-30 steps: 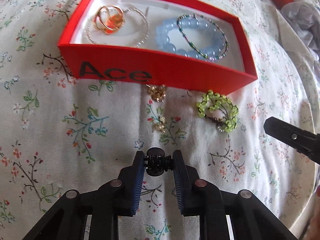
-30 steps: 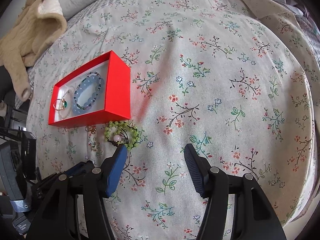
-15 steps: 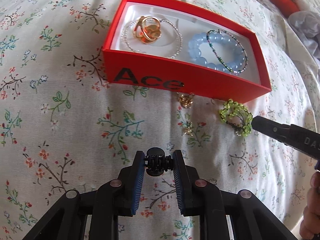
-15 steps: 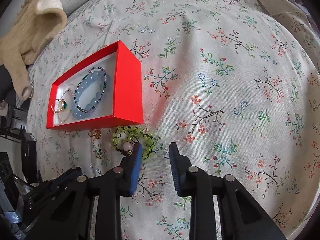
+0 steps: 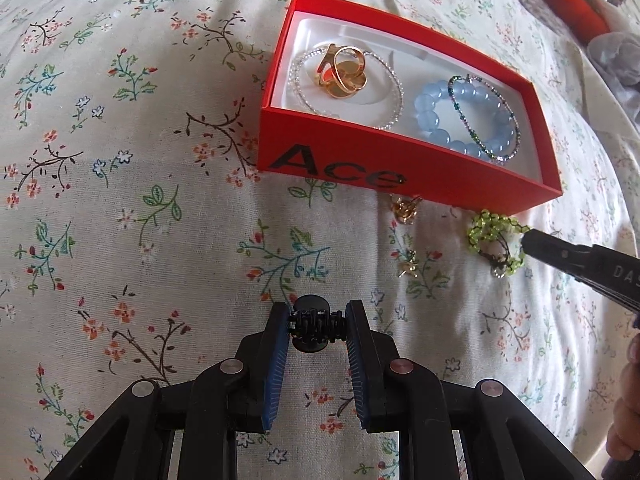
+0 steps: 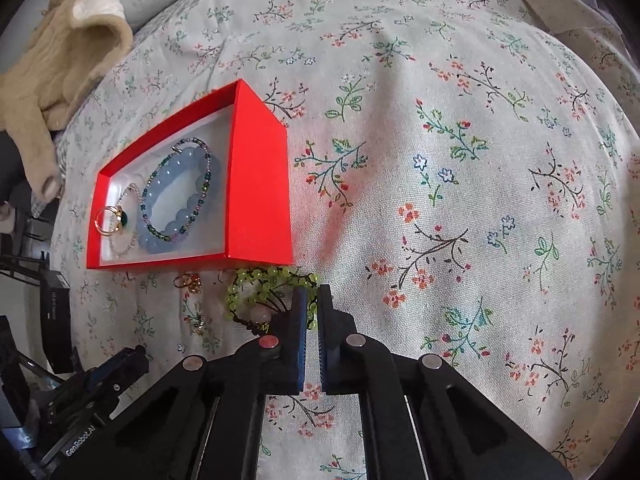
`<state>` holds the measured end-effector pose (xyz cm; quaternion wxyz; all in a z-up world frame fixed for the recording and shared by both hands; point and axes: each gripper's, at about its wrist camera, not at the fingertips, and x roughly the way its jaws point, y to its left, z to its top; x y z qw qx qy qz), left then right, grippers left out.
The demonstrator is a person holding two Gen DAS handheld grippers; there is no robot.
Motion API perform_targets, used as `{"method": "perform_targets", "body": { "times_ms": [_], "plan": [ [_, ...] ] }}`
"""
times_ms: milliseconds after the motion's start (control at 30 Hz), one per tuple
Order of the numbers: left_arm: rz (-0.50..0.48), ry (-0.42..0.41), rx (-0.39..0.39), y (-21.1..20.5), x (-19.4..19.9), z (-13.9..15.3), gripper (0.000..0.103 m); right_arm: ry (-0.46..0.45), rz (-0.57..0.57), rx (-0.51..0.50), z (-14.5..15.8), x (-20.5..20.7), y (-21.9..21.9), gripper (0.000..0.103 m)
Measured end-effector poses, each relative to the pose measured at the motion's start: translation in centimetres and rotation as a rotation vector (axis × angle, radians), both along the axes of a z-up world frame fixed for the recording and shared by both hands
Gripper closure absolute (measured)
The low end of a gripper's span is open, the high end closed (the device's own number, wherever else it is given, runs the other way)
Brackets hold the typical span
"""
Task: Organize jewelry
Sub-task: 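Carry the hair clip and green bracelet into the box and open both tools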
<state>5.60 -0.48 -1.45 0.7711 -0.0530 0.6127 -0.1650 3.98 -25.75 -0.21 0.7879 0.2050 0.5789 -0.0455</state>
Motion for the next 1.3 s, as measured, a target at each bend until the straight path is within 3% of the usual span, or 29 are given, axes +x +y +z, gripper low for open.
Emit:
{"method": "perform_targets", "body": {
  "times_ms": [400, 733, 1067, 1300],
  "plan": [
    [0.012, -0.032, -0.036, 0.6, -1.1, 1.7, 0.080, -0.116, 0.042, 0.023, 4.5, -2.2, 1.0, 0.099],
    [0.030, -0.118, -0.100, 2.2, -1.6, 4.7, 0.080, -0.203, 0.068, 0.021, 7.7, -4.0, 1.7, 0.099],
    [0.069, -0.228, -0.185, 1.5, 0.2, 7.1, 0.080, -0.303, 0.064, 0.052, 10.8, -3.6, 1.9, 0.099],
    [0.064, -0.263, -0.241, 0.3, 2.3, 6.5, 0.080, -0.372, 0.075, 0.082, 12.1, -2.2, 2.8, 0.098]
  ]
}}
